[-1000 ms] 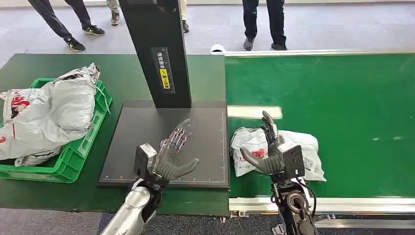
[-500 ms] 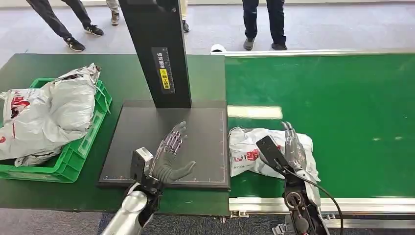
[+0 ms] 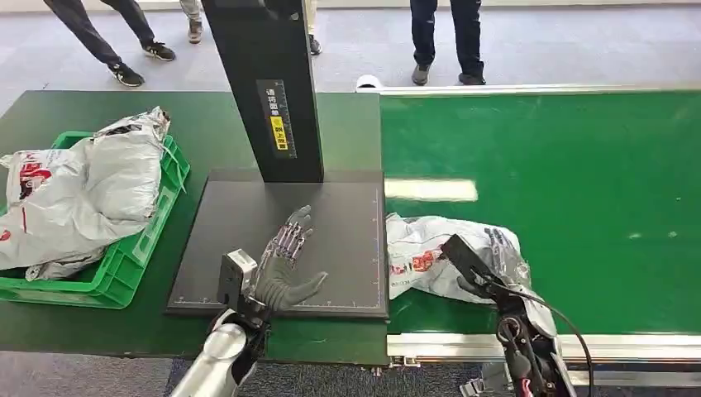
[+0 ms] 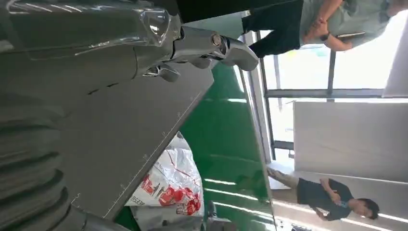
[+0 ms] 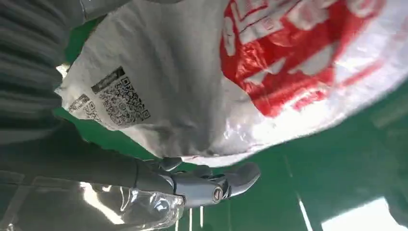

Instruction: Moved the parcel from conveyor to table for the left to box.

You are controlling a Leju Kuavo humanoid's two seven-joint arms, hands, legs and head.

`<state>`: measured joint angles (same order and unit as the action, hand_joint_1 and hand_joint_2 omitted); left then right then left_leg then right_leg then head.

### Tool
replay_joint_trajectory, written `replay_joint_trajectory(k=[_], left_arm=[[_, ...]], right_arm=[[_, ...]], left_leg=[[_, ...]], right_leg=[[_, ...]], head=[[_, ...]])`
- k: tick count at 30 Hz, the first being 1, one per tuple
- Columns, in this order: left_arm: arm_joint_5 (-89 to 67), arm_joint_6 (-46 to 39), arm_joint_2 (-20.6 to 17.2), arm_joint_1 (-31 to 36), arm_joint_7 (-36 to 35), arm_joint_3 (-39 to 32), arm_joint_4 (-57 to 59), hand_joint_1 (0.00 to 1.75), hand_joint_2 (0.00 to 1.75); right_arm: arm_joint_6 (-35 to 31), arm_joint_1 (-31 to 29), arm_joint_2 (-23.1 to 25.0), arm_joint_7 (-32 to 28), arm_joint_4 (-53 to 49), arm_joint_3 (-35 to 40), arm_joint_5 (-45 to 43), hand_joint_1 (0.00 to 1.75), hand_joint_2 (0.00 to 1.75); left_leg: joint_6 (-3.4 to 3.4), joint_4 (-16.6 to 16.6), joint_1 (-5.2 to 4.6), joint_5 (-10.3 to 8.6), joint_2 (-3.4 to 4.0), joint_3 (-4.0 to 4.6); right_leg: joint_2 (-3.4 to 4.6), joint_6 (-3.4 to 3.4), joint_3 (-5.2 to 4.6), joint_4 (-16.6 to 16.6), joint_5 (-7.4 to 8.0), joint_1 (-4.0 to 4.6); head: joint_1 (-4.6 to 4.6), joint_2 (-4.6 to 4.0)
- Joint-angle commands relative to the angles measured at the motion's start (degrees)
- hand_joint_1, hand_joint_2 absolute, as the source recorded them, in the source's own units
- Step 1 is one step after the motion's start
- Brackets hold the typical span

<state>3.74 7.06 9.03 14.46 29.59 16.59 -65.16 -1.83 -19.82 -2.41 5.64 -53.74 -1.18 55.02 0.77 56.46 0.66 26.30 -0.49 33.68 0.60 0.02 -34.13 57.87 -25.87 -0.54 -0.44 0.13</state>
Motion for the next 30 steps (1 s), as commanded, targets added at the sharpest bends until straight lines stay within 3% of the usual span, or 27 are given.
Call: replay_joint_trajectory(k=[1,2,3,4,21,30], left_arm=[[-0.2,-0.4,-0.8,0.0,-0.4,-1.4,1.9,0.00,1.75],[-0.2,-0.4,-0.9,-0.1,-0.4,-1.5,1.9,0.00,1.75],[-0.2,-0.5,-0.9,-0.3,-0.5,-1.7,1.4,0.00,1.75],[-0.2,-0.6,-0.9,-0.4,-0.5,-1.8,1.2,0.00,1.75],[-0.3,-0.8,-1.0,-0.4,-0.7,-2.5,0.1,0.00,1.75],[0.2,-2.5,-0.7,-2.2,0.9,-4.7,-4.1,0.00,1.75]], right_arm=[[0.3,-8.7,-0.3,0.9,18.0,-1.7,3.2,0.00,1.75],[0.3,-8.9,-0.1,0.9,18.0,-1.7,3.2,0.00,1.75],[0.0,-9.0,0.1,0.6,17.9,-2.0,3.3,1.27,1.75],[0.0,-9.1,0.2,0.4,17.8,-2.2,3.5,1.75,1.75],[-2.1,-7.4,1.5,-5.8,11.6,-3.6,1.4,1.75,1.75],[-9.6,-4.0,3.4,-14.2,-0.5,-7.9,-7.1,1.75,1.75]], left_leg=[[-0.02,-0.1,-0.01,0.04,0.16,-0.16],[-0.03,-0.1,-0.02,0.04,0.19,-0.20],[-0.02,-0.1,-0.02,0.04,0.19,-0.19],[-0.03,-0.1,-0.01,0.06,0.22,-0.22],[-0.01,-0.1,0.01,0.04,0.10,-0.16],[-0.03,0.0,-0.02,0.05,0.16,-0.07]], right_leg=[[0.10,-0.01,0.13,-0.1,0.01,0.01],[0.10,-0.01,0.14,-0.1,0.01,0.00],[0.10,-0.01,0.13,-0.1,0.01,0.00],[0.12,-0.01,0.16,-0.1,0.00,0.01],[0.03,-0.02,0.13,-0.1,-0.02,0.02],[0.08,-0.01,0.03,0.0,-0.02,-0.01]], head=[[0.00,0.00],[0.00,-0.02],[0.02,0.00],[0.00,0.00],[0.00,0.00],[0.00,0.00]])
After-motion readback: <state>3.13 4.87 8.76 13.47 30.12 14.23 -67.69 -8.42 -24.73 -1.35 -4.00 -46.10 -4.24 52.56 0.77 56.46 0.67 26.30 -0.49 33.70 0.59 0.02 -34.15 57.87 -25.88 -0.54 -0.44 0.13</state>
